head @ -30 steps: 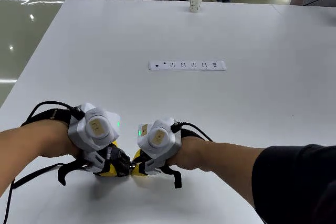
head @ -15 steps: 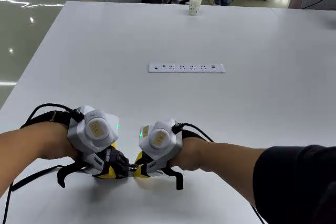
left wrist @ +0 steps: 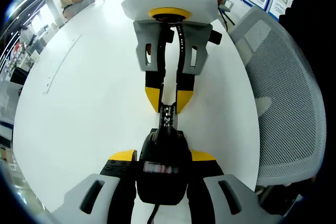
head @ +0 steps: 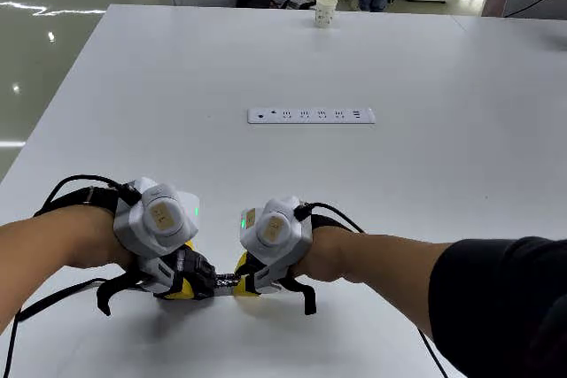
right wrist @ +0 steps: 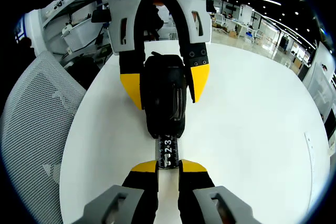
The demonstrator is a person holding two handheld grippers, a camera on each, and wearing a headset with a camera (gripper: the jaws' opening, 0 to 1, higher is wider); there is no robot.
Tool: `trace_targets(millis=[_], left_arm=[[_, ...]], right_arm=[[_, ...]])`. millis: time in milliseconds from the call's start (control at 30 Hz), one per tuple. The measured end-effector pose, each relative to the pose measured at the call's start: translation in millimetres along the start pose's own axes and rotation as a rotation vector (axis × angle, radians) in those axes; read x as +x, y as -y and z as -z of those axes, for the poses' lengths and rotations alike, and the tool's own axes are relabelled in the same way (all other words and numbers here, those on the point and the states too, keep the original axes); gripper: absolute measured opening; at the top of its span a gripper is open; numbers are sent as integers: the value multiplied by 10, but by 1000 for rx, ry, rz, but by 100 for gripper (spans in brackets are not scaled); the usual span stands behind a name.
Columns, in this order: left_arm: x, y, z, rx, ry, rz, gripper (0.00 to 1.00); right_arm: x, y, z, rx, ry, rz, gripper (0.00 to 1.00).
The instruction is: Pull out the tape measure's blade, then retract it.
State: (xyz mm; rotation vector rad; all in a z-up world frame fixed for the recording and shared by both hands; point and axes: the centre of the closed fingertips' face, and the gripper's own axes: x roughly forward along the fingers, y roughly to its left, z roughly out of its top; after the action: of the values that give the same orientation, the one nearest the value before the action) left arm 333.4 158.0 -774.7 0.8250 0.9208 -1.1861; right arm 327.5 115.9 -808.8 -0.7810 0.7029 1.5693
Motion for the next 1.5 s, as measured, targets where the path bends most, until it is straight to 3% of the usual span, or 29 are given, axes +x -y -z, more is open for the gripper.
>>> trace_targets(millis=[1500], left_arm=[[17, 5, -17, 1, 11, -13, 31]], right_arm=[[-196, 4, 266, 27, -30, -5, 10]])
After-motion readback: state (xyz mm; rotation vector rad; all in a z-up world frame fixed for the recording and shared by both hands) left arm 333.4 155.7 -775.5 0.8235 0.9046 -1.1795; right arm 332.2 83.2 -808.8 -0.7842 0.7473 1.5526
